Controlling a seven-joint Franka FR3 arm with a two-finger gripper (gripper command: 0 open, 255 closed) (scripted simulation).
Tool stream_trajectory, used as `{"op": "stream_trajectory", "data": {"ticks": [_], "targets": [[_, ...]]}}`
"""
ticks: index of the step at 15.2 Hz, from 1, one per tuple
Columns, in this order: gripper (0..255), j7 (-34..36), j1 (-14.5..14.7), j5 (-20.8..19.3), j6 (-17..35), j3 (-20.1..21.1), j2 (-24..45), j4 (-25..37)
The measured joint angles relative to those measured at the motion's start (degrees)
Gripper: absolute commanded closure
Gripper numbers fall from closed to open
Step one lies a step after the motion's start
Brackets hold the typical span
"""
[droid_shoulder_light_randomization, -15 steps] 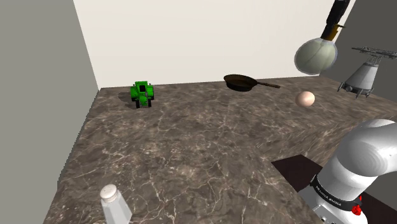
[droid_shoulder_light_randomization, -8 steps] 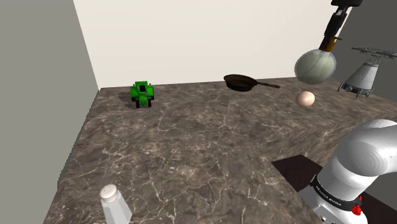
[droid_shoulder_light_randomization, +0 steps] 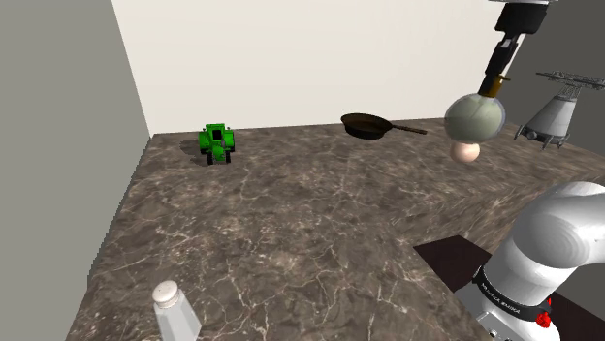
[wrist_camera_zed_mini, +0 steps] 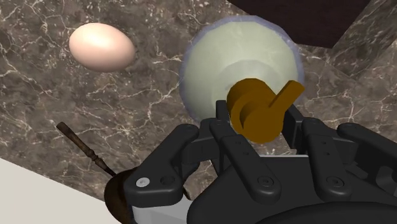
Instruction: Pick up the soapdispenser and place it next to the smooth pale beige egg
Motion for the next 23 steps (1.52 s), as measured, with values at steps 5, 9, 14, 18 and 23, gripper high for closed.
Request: {"op": "stream_trajectory", "data": {"ticks": [5, 9, 14, 18, 23], "targets": [[255, 0.3, -0.2, -0.3, 3.2, -0.3, -1.8, -5.0], [255, 0.3, -0.4, -0.7, 5.8, -0.7, -3.2, -9.0], [255, 0.6, -0.6, -1.1, 9.0, -1.0, -4.8, -13.8], [255, 0.7, -0.9, -1.6, 11.7, -1.5, -5.8, -17.5], [255, 0.9, -1.1, -2.1, 15.1, -2.0, -6.9, -22.0]]}}
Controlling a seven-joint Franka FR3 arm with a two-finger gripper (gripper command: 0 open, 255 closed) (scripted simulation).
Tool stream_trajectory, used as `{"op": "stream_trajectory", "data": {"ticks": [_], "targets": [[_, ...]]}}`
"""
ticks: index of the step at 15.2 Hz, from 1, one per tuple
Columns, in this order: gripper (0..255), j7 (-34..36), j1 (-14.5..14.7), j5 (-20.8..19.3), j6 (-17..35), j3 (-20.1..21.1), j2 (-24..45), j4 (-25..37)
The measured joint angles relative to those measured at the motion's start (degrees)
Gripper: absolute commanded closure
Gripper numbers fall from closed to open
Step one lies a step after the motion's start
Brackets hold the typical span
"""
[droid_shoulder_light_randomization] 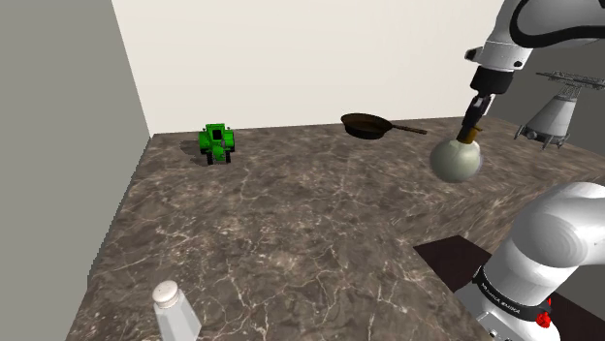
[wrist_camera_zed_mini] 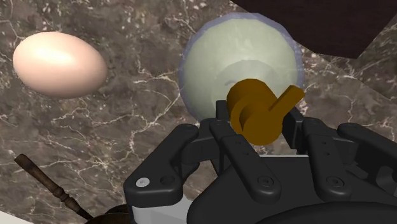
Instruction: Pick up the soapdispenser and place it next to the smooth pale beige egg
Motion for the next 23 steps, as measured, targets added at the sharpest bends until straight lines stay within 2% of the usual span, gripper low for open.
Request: {"op": "stream_trajectory", "data": {"ticks": [5, 11, 12, 18, 23], "targets": [[255, 0.0, -0.4, -0.7, 2.9, -0.6, -0.9, -3.8], [255, 0.1, -0.4, -0.7, 3.5, -0.6, -0.9, -4.4], [0, 0.2, -0.4, -0.7, 3.5, -0.6, -0.9, -4.4], [0, 0.2, -0.4, -0.7, 3.5, -0.6, -0.9, -4.4], [0, 0.0, 0.2, 0.5, -2.3, 0.5, 0.1, 2.5]]}}
